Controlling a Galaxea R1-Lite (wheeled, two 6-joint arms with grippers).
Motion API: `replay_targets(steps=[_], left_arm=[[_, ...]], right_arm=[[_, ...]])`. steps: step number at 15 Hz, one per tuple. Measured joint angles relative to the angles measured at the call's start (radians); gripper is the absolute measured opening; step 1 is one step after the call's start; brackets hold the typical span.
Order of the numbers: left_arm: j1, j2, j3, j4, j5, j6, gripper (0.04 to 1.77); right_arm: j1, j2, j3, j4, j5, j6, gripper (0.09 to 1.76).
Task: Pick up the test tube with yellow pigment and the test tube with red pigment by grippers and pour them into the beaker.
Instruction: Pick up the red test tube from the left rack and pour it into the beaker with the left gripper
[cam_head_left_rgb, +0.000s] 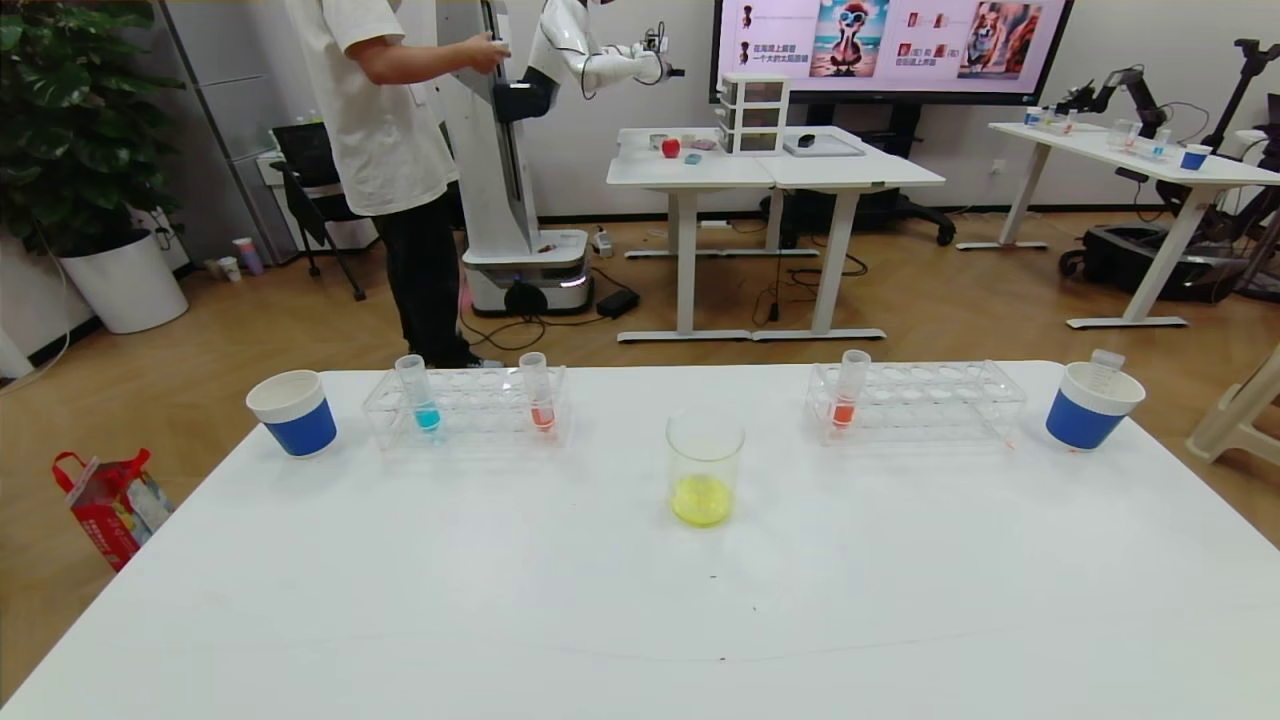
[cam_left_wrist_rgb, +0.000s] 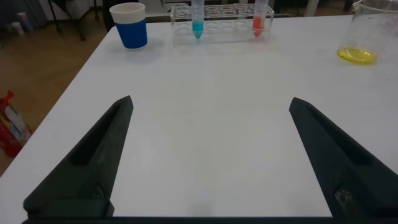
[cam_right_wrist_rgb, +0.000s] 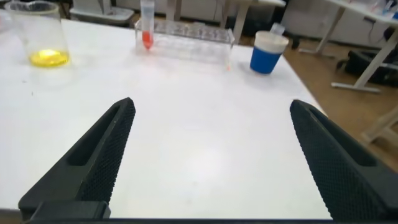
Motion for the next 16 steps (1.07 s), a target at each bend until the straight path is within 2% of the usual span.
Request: replay_targets(steps=[2, 16], left_arm=[[0.0, 0.0, 0.0, 0.0, 0.0, 0.0, 1.75], [0.0, 0.0, 0.0, 0.0, 0.0, 0.002, 1.75]], right_arm=[[0.0, 0.0, 0.009, 0.054, 0.008, 0.031, 1.74], [0.0, 0.0, 0.013, 0.053, 0.009, 0.032, 1.74]])
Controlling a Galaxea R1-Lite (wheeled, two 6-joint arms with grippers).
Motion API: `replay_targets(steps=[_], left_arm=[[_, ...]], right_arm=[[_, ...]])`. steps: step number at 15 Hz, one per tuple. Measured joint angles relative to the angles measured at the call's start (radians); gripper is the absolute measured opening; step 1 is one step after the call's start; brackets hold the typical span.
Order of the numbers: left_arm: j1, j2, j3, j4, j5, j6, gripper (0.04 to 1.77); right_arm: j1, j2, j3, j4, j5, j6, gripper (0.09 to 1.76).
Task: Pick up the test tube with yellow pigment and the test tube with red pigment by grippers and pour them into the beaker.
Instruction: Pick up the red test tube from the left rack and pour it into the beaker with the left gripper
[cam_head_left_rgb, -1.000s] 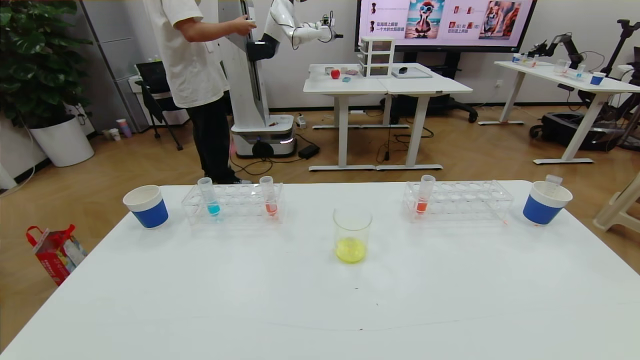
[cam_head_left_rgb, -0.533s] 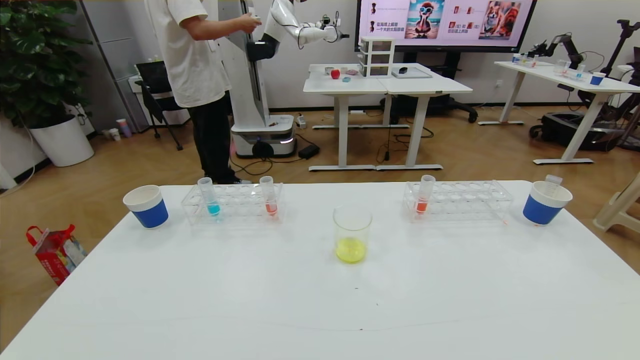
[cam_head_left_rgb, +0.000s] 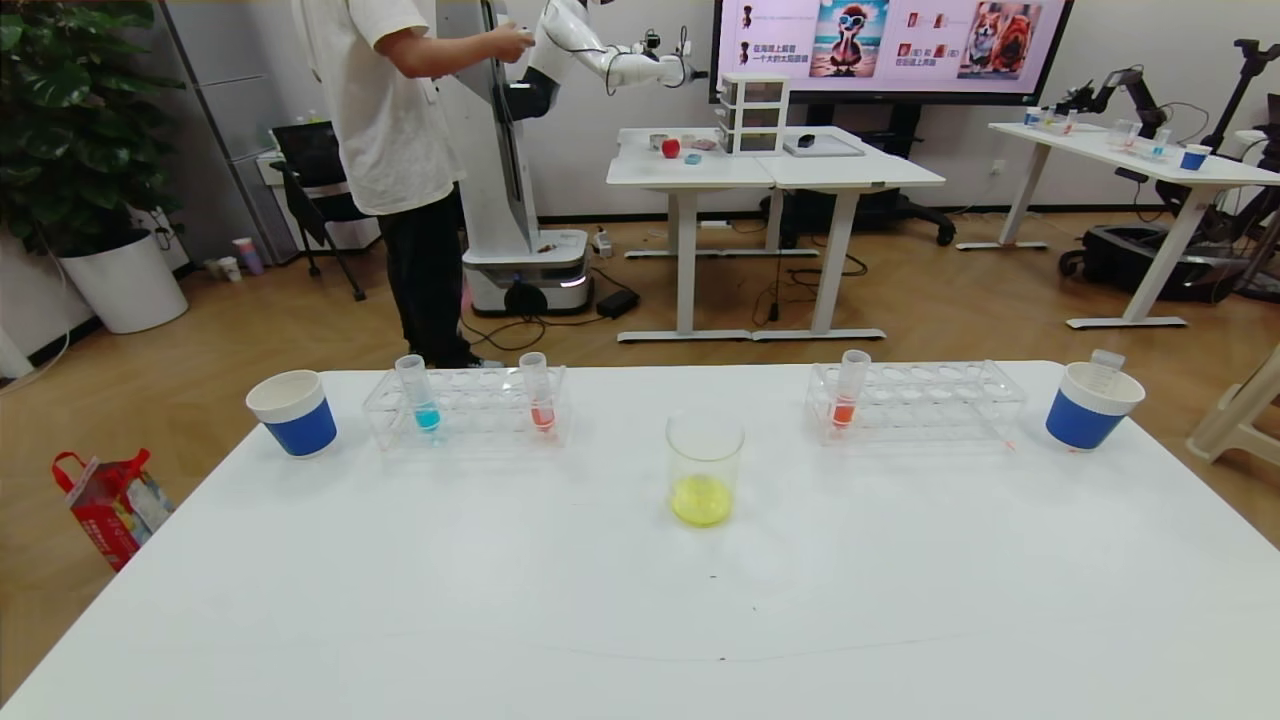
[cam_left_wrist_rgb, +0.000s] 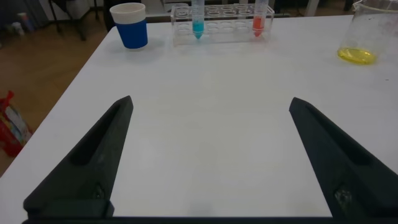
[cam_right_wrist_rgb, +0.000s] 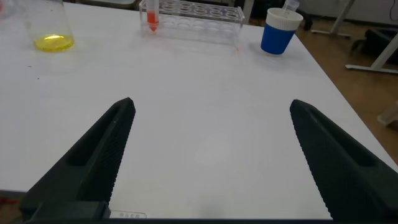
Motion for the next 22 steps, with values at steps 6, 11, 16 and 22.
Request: replay_targets(steps=[6, 11, 16, 22], left_arm=[[0.0, 0.0, 0.0, 0.003, 0.0, 0.012, 1.75], [-0.001, 0.008, -0.069, 0.001, 0.046, -0.013, 1.75], [-0.016, 0.231, -0.246, -0.074, 0.029, -0.018, 1.75], [-0.026, 0.806, -0.336, -0.561, 0.027, -0.022, 1.75]], right_arm=[[0.0, 0.0, 0.0, 0.0, -0.001, 0.013, 1.74], [0.0, 0.0, 0.0, 0.0, -0.002, 0.013, 1.74], [0.0, 0.0, 0.0, 0.0, -0.002, 0.013, 1.74], [0.0, 0.0, 0.0, 0.0, -0.001, 0.014, 1.74]])
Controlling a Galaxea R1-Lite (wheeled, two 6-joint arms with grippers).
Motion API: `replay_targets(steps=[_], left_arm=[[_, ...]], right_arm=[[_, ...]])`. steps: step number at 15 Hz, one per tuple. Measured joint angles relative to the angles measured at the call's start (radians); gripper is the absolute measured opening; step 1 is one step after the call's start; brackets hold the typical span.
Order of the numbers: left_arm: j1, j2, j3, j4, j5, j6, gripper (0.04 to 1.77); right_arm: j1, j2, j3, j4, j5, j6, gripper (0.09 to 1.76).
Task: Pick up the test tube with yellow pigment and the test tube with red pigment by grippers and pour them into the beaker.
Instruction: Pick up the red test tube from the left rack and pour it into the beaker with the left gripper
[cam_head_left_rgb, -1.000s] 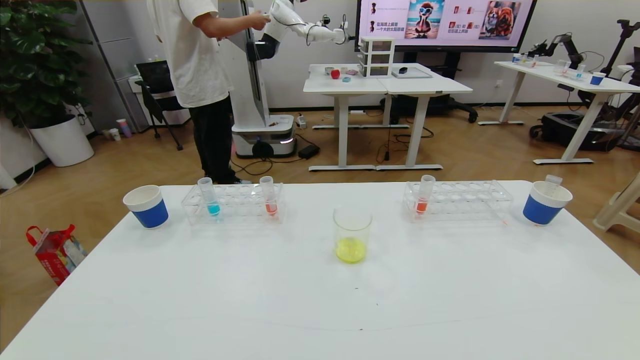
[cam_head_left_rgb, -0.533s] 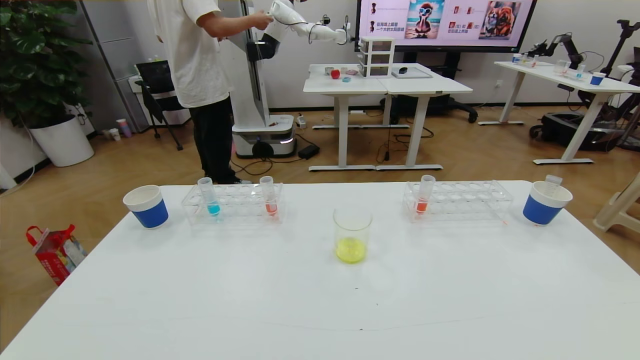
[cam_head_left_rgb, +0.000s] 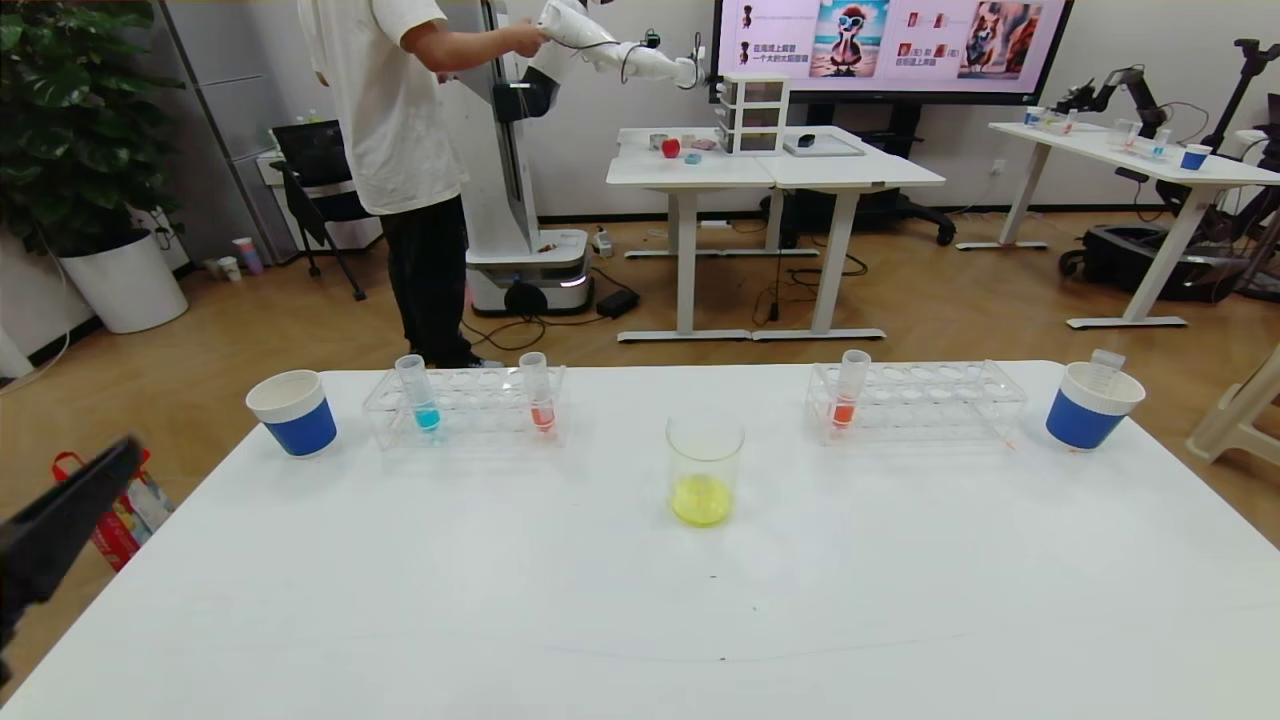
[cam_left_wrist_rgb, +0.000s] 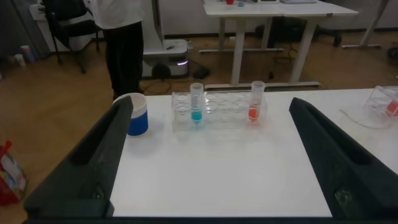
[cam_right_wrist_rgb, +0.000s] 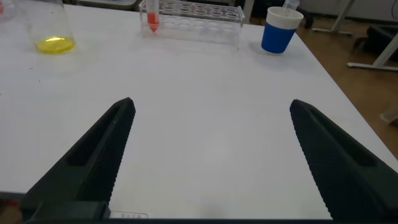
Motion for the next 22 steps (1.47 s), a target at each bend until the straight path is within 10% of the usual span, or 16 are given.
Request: replay_targets(steps=[3, 12, 22], left_arm=[[-0.02, 0.289, -0.005, -0.23, 0.015, -0.003, 1.75], [-0.332, 0.977, -0.056, -0.863, 0.333, -0.019, 1.75], [-0.423, 1.322, -0.252, -0.924, 0.374, -0.025, 1.75]], right_arm=[[0.0, 0.0, 0.0, 0.0, 0.0, 0.0, 1.74], [0.0, 0.0, 0.0, 0.0, 0.0, 0.0, 1.74], [0.0, 0.0, 0.0, 0.0, 0.0, 0.0, 1.74]])
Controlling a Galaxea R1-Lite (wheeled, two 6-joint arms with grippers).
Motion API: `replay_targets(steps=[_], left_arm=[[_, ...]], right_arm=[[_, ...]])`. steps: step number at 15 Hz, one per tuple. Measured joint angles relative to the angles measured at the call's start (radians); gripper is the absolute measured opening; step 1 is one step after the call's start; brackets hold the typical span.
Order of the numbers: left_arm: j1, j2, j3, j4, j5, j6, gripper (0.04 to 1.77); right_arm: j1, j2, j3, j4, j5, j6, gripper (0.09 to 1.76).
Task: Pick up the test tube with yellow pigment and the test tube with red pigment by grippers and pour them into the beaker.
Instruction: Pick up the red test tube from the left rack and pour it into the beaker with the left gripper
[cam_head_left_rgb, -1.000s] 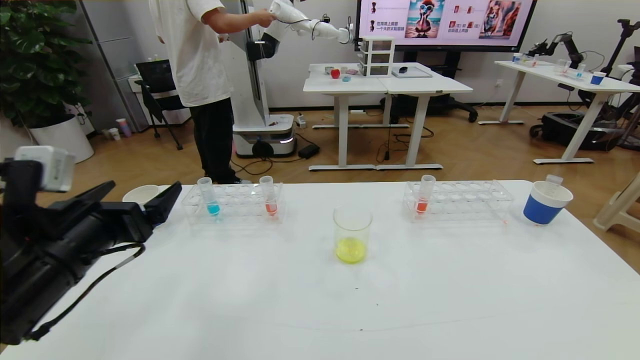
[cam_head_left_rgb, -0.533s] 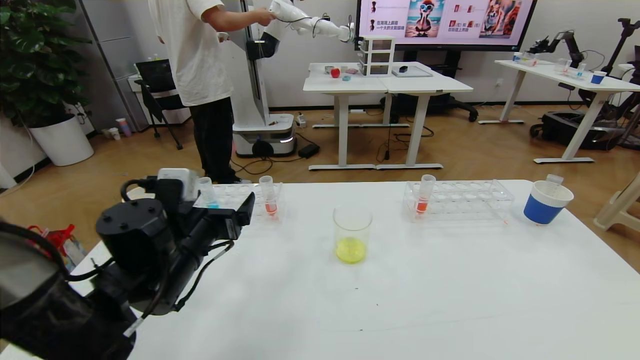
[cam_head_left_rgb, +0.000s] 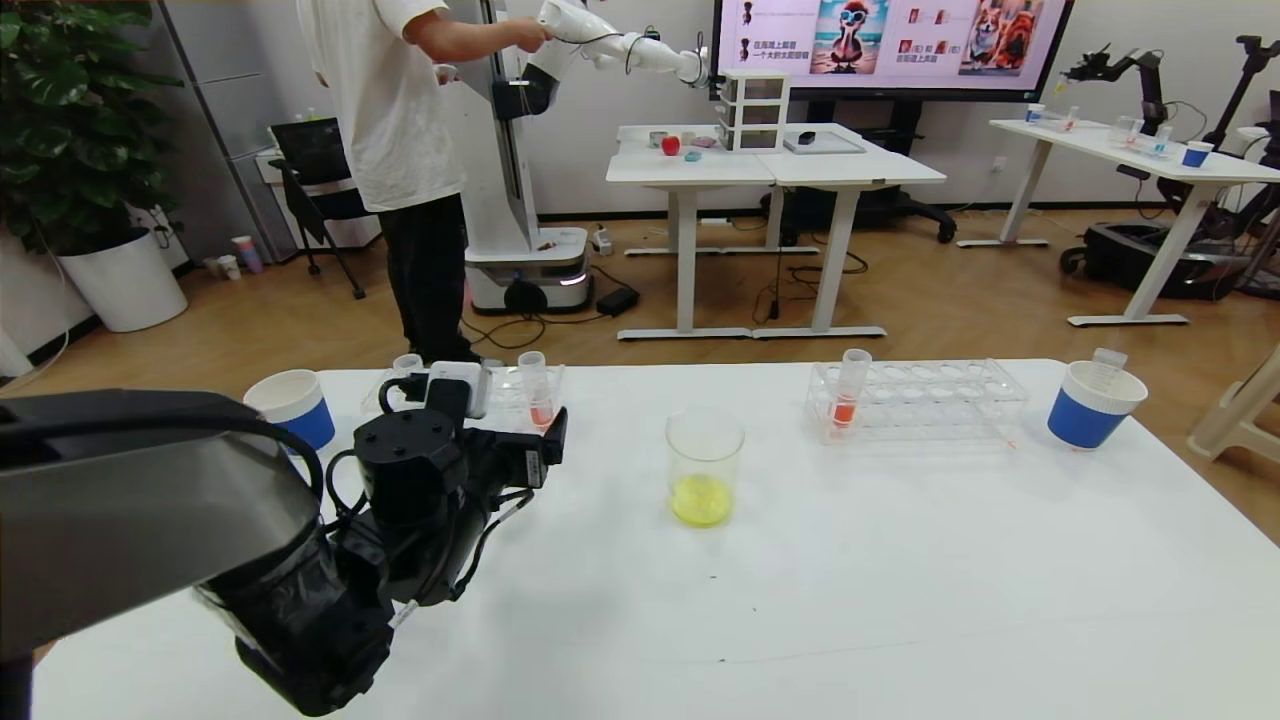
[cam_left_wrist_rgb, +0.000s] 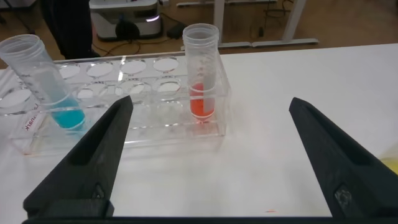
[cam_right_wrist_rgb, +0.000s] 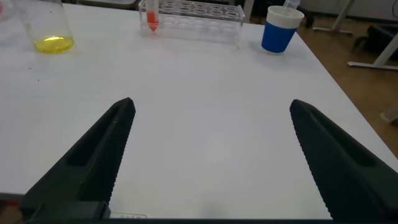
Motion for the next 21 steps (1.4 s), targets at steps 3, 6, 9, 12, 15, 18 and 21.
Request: replay_targets(steps=[3, 6, 9, 12, 15, 18, 21], left_arm=[[0.0, 0.054, -0.063, 0.001, -0.001, 0.001, 1.75], [0.013, 0.108, -0.158, 0.003, -0.001, 0.005, 1.75], [0.033, 0.164, -0.248, 0.003, -0.001, 0.006, 1.75], [0.05, 0.215, -0.32, 0.002, -0.001, -0.001, 1.75], [0.063, 0.25, -0.383, -0.004, -0.002, -0.004, 1.75], [0.07, 0.265, -0.399, -0.006, -0.001, -0.005, 1.75], [0.074, 0.279, -0.403, -0.011, -0.001, -0.005, 1.75]], right_arm=[[0.0, 0.0, 0.0, 0.0, 0.0, 0.0, 1.74], [0.0, 0.0, 0.0, 0.0, 0.0, 0.0, 1.74], [0.0, 0.0, 0.0, 0.0, 0.0, 0.0, 1.74], [0.0, 0.0, 0.0, 0.0, 0.0, 0.0, 1.74], [0.0, 0.0, 0.0, 0.0, 0.0, 0.0, 1.74], [0.0, 0.0, 0.0, 0.0, 0.0, 0.0, 1.74], [0.0, 0.0, 0.0, 0.0, 0.0, 0.0, 1.74]])
